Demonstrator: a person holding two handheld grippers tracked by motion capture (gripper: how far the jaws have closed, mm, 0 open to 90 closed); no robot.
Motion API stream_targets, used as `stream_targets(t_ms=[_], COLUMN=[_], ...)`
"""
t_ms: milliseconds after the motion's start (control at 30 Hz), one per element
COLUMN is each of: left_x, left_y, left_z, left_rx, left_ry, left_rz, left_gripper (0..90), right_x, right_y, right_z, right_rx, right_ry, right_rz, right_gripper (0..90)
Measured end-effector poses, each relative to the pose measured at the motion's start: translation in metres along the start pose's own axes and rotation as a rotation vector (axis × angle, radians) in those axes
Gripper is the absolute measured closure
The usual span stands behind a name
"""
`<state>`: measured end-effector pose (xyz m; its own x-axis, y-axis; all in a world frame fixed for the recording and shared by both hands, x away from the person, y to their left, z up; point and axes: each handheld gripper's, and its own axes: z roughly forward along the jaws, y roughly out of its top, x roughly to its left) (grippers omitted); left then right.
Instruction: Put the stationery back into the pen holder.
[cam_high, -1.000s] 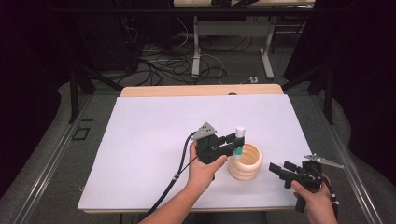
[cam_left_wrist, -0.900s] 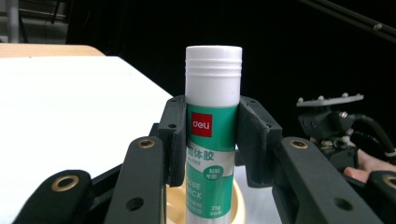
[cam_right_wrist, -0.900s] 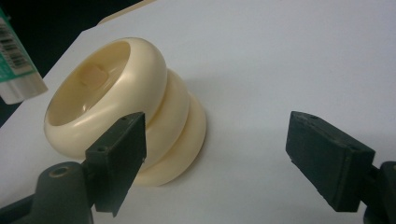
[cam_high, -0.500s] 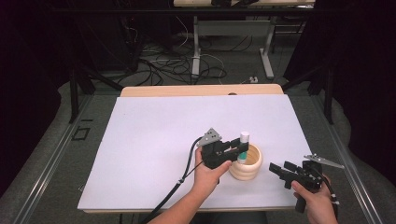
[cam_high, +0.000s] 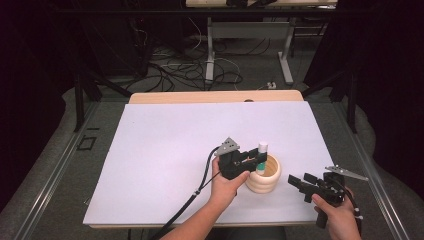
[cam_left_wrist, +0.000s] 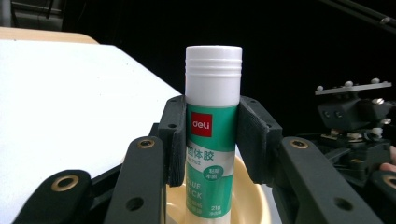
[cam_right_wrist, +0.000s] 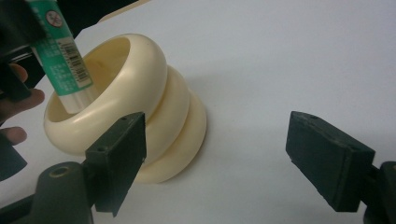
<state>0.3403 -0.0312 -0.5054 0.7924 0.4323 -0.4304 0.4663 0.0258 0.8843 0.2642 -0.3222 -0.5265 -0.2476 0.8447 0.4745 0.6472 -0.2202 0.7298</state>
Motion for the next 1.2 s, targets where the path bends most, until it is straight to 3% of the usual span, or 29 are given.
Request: stream_targets(t_ms=[500, 900, 1067, 1200], left_x=[0.002, -0.001, -0.001, -0.002], left_y=[-0.017, -0.018, -0.018, -0.017], left_z=[0.011, 0.012, 0.012, 0.011], left_rx=[0.058, 0.083, 0.09, 0.102], left_ry=[0.005, 0.008, 0.006, 0.007], left_rz=[0.011, 0.028, 0.027, 0.049], left_gripper=[65.3, 65.0, 64.9, 64.6], right_x=[0.0, 0.0, -0.001, 0.0], right_y=[0.0, 0.0, 0.0, 0.0], right_z=[0.0, 0.0, 0.001, 0.0], right_rx=[0.009, 0.016, 0.007, 0.01], right_ry=[0.006, -0.009, 0.008, 0.005], right_rz=[-0.01, -0.013, -0.017, -0.002], right_gripper=[19.7, 19.7, 19.7, 19.7])
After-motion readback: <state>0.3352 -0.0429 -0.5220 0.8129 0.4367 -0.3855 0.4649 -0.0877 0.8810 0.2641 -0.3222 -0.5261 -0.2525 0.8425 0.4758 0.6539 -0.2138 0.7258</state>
